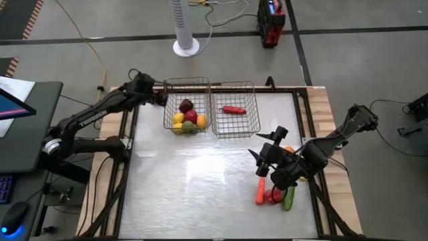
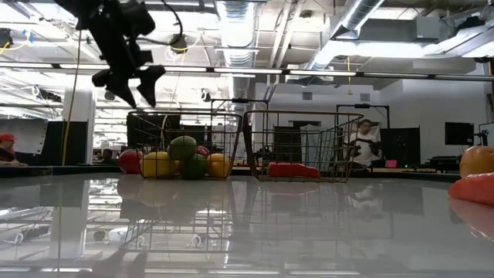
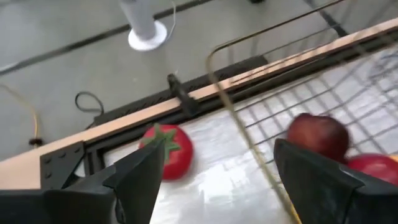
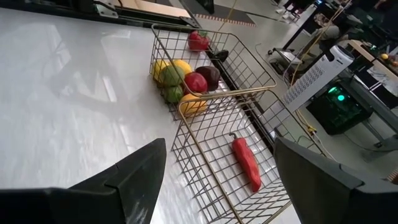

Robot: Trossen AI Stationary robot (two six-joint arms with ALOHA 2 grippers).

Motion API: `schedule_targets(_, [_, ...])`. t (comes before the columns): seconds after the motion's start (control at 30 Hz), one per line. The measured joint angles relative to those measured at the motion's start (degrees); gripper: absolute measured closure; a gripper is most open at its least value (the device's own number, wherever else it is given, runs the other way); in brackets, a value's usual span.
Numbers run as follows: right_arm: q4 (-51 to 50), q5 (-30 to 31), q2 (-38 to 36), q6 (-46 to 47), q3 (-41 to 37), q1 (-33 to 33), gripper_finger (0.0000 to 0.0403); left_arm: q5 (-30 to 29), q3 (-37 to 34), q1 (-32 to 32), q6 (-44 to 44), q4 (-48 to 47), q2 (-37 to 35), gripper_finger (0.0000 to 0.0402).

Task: Sort produce into baskets
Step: Put the carrot into the right wire basket

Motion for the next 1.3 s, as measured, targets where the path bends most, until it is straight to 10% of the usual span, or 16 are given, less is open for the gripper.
schedule_targets(0.4, [-0.31,0.04,0.0,-0.52,0.0,-0.02,0.0079,8.63,0.0,13.5,4.52,3.61,5.91,0.0132])
schedule_targets(1.3, [-1.26,-1.11,0.0,-2.87,0.0,-4.49,0.0079,17.03,-0.02,16.07,10.8,10.67,10.58,0.0132])
